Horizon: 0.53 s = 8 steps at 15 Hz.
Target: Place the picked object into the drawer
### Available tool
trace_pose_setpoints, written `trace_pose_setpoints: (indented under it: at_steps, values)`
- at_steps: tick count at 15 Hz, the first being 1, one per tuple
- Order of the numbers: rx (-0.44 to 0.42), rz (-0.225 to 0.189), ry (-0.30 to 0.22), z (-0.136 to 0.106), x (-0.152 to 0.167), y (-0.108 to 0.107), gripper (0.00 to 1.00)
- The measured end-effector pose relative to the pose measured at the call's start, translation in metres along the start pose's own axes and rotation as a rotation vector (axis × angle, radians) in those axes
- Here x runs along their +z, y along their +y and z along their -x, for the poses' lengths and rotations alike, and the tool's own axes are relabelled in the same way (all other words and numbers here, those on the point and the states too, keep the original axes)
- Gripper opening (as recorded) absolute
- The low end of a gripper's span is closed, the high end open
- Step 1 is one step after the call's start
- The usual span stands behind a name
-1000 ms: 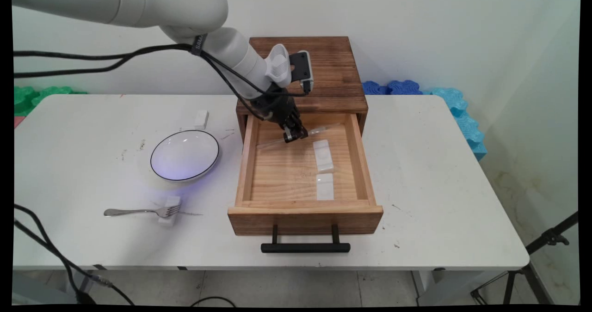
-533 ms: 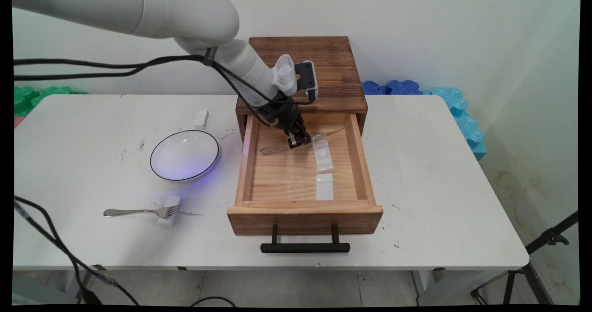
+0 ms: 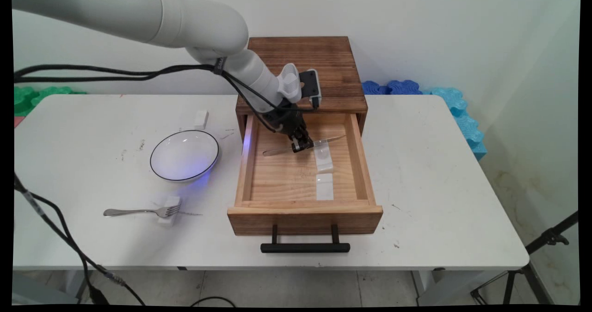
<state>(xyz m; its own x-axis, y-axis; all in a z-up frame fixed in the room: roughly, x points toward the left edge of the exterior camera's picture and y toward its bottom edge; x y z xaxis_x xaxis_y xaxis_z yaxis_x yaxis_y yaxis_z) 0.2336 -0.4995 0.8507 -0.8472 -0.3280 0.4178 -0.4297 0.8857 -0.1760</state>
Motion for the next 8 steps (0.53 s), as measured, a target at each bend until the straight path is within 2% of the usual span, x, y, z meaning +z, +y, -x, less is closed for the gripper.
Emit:
trace_pose_setpoints:
  at_steps: [2, 3, 8]
  values:
    - [0.000, 0.001, -0.001, 0.001, 0.005, 0.000, 0.00]
    - [0.001, 0.002, -0.001, 0.001, 0.006, 0.000, 1.00]
    - [0.005, 0.006, 0.001, 0.002, 0.012, 0.001, 1.00]
